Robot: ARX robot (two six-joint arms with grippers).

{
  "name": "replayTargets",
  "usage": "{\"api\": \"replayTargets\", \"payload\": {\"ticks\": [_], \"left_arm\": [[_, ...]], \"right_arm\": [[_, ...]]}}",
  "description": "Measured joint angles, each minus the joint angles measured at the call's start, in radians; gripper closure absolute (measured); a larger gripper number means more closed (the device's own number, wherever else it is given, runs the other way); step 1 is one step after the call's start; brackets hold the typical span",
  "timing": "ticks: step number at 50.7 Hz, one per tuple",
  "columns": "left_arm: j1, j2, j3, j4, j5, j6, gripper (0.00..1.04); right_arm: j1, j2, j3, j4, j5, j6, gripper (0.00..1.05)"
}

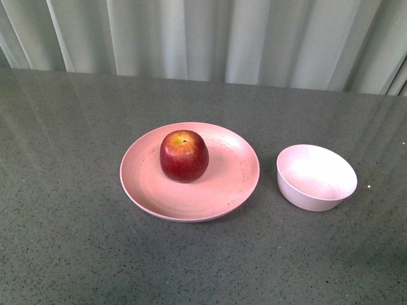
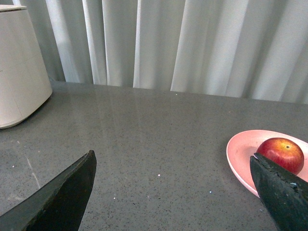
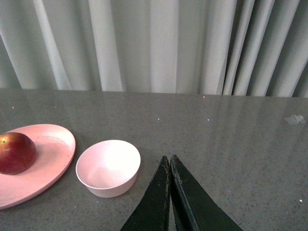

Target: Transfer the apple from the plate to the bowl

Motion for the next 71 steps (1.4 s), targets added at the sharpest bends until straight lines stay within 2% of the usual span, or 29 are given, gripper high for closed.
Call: {"api": "replayTargets", "payload": {"ticks": [4,17,23,27,30,33,37,44,48,55,71], "left_arm": [[0.000,0.000,0.000,0.000,0.000,0.000,0.09],[0.000,0.000,0.000,0.000,0.000,0.000,0.09],[0.000,0.000,0.000,0.000,0.001,0.000,0.09],[0.055,0.156,0.078,-0.138,0.295,-0.113,0.09],[0.027,0.311,0.118,-0.090,0.399,-0.180,0.09],[-0.018,0.452,0.149,0.006,0.409,-0.224,0.09],[-0.095,0.728,0.214,0.208,0.350,-0.268,0.09],[-0.163,1.000,0.294,0.373,0.301,-0.278,0.09],[-0.208,1.196,0.366,0.456,0.279,-0.275,0.09],[-0.261,1.492,0.524,0.500,0.249,-0.250,0.09],[-0.325,1.809,0.812,0.496,0.220,-0.217,0.09]], "right_arm": [[0.001,-0.127,0.000,-0.152,0.000,0.000,1.03],[0.001,-0.159,0.000,-0.164,0.000,-0.001,1.03],[0.001,-0.159,0.000,-0.164,0.000,-0.001,0.77],[0.001,-0.159,0.000,-0.164,0.000,-0.001,0.61],[0.002,-0.160,0.000,-0.164,0.000,-0.001,0.52],[0.002,-0.160,0.000,-0.164,-0.001,-0.001,0.44],[0.002,-0.161,0.000,-0.164,0.000,-0.001,0.26],[0.002,-0.161,0.000,-0.164,0.000,0.000,0.08],[0.002,-0.161,0.000,-0.164,0.000,-0.001,0.09],[0.002,-0.161,0.000,-0.164,0.000,-0.001,0.09],[0.002,-0.161,0.000,-0.164,0.000,0.000,0.09]]}}
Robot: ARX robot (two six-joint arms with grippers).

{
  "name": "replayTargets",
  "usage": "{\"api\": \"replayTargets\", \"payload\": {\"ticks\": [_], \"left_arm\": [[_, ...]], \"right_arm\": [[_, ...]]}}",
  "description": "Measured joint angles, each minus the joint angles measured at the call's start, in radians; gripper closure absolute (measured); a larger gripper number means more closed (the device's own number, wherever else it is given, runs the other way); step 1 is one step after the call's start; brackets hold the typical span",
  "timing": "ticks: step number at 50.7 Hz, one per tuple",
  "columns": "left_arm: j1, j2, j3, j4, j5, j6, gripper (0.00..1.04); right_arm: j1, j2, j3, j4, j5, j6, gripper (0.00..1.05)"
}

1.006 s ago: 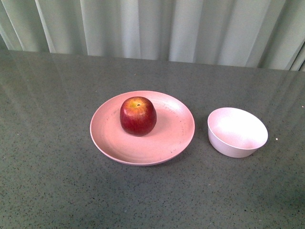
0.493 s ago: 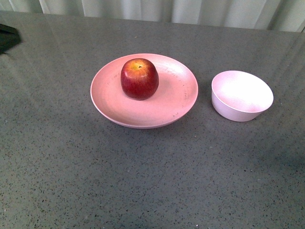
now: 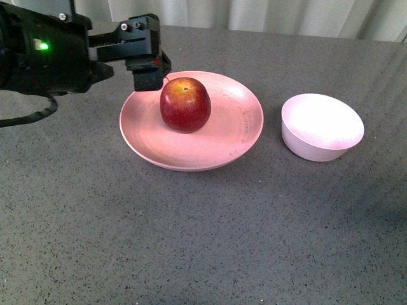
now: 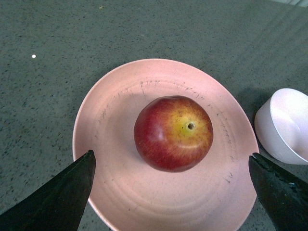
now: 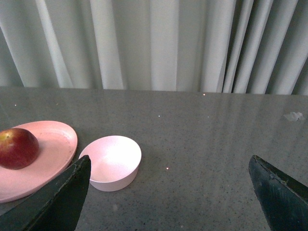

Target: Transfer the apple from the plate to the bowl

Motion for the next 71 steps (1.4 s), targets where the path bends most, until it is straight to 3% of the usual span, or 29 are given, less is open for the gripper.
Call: {"api": "replayTargets", "payload": {"ticks": [15,65,71], "left_arm": [[-0.036,0.139,0.136,-0.027,-0.032,0.051,0.09],[-0.097,0.326,0.325,-0.117,-0.109,0.132,0.09],[-0.106,0.335,0.334,-0.117,-0.129,0.146,0.27]], "right_arm": [[0.000,0.000,0.000,0.000,0.000,0.000,0.09],[0.000,0.000,0.000,0.000,0.000,0.000,0.09],[0.000,0.000,0.000,0.000,0.000,0.000,0.09]]}}
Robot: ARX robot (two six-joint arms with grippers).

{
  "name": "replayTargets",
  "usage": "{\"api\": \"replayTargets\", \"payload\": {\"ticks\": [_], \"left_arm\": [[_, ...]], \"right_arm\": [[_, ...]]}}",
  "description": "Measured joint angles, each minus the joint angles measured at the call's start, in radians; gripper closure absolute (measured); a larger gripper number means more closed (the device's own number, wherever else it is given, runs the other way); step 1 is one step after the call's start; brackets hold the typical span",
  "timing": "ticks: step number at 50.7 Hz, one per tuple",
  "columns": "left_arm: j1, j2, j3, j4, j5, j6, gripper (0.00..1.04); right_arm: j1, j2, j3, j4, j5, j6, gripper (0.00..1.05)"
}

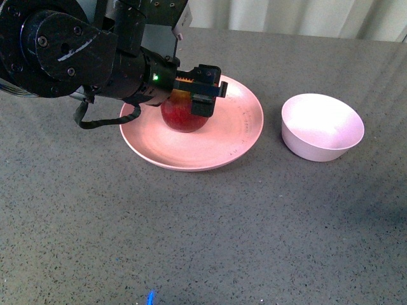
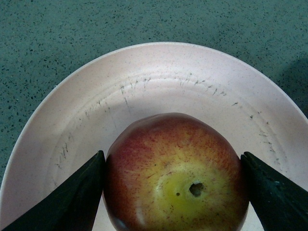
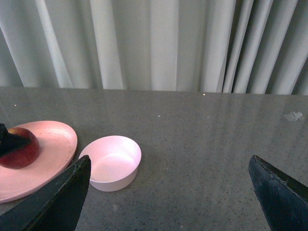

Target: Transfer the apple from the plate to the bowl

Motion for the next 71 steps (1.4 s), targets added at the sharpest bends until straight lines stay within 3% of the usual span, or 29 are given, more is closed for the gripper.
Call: {"api": "replayTargets", "payload": {"ticks": [23,48,71], "left_arm": [[-0.017,-0.020,0.042,0.000,0.011,-0.047,0.34],[-0.258,-0.053,0.152,-0.031,0.056,-0.097,0.34],[-0.314,0.081,0.331,-0.113,0.050,-0.107,0.34]], "right_arm": [[0.000,0.000,0.000,0.000,0.000,0.000,0.09],[0.000,0.000,0.000,0.000,0.000,0.000,0.09],[0.000,0.000,0.000,0.000,0.000,0.000,0.09]]}}
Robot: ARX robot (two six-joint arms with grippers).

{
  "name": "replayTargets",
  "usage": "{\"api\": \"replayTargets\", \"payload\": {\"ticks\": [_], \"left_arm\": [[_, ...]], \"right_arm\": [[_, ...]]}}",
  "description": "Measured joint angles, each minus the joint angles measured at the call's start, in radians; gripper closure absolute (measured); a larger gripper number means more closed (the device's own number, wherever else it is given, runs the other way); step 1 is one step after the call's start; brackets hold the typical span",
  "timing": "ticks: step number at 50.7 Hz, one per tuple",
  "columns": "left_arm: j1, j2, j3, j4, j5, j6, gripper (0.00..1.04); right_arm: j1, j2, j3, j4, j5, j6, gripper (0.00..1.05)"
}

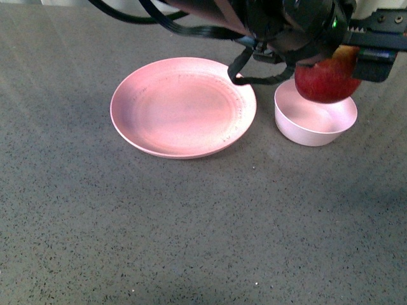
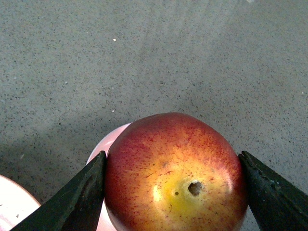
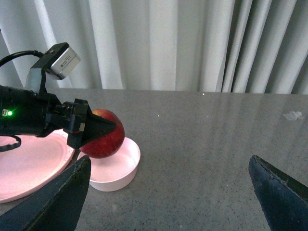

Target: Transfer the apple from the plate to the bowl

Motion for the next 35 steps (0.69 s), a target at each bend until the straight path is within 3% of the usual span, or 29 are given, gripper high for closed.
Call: {"api": "replayTargets", "payload": {"ticks": [33,35], "left_arm": [[0.016,0.079,0.061,-0.039,-0.007,0.025,0.34],[0.016,0.083,0.061,-0.040,-0.006,0.026,0.26]], "right_arm": [[0.000,0.000,0.000,0.000,0.000,0.000,0.09],[0.000,0.000,0.000,0.000,0.000,0.000,0.09]]}}
